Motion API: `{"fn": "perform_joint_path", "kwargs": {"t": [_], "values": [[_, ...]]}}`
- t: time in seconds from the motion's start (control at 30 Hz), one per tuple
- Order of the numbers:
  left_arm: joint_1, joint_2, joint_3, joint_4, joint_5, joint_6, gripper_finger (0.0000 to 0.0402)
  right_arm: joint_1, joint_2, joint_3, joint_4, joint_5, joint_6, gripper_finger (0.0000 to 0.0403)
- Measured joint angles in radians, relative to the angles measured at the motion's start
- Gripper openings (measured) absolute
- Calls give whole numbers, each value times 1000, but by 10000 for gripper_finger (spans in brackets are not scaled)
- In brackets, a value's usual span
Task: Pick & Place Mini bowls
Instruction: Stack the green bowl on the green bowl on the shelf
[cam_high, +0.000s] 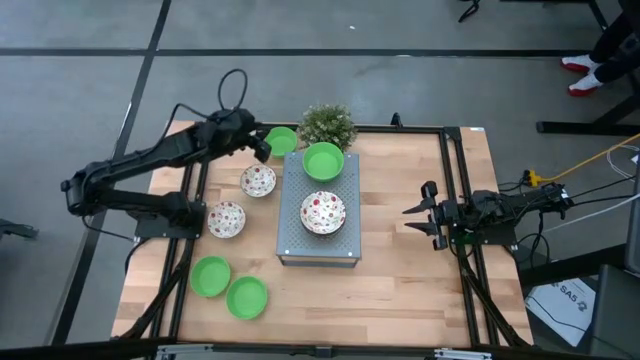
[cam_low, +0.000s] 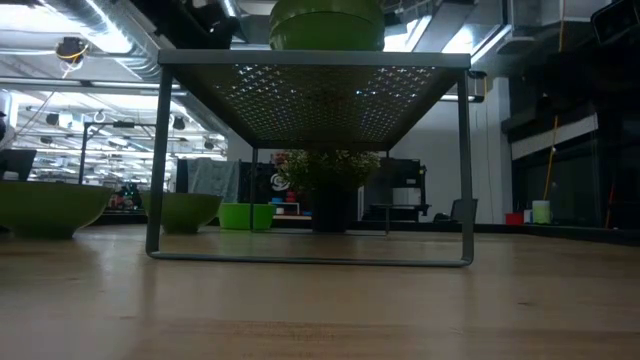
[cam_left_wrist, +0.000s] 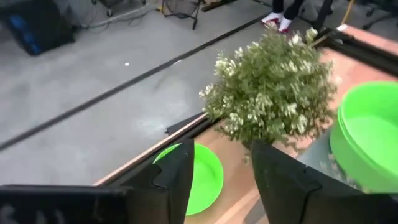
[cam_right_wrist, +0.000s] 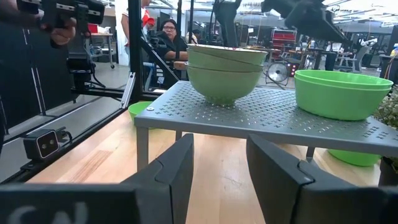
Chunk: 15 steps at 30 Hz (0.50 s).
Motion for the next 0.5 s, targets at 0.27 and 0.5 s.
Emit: {"fn": "perform_joint_path", "kwargs": {"t": [0.27,0.5], "values": [[91,88,50,-14,73,-70,188,0,0,0,0,0,0,147],[217,161,73,-83,172,-168,192,0,0,0,0,0,0,147]]}}
